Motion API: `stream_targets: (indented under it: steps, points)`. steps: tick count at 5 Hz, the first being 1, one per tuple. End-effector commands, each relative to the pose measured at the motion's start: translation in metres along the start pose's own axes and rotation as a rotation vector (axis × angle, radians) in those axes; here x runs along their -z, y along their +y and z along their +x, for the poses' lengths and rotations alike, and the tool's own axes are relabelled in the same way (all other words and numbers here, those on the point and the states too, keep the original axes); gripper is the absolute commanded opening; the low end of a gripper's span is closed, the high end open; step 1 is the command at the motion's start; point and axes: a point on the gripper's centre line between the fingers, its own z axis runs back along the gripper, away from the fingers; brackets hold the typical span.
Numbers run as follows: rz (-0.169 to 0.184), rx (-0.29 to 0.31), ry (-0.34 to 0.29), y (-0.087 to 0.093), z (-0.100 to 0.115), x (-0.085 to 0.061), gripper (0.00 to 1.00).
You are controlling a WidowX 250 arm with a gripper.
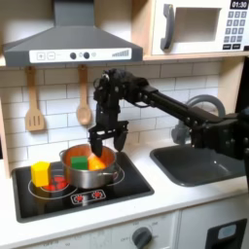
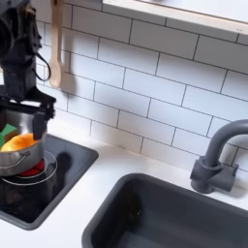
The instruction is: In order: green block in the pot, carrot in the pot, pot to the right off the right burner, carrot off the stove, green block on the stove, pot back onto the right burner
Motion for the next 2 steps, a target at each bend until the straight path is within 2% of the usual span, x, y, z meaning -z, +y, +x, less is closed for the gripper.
stream_targets:
  steps: [1, 2]
  points:
    - [0.0, 0.054, 0.007, -0.006, -0.0112, -0.0029, 1.0]
    - [0.002, 0.059, 0.019, -0.0024, -0.01, 0.0034, 1.0]
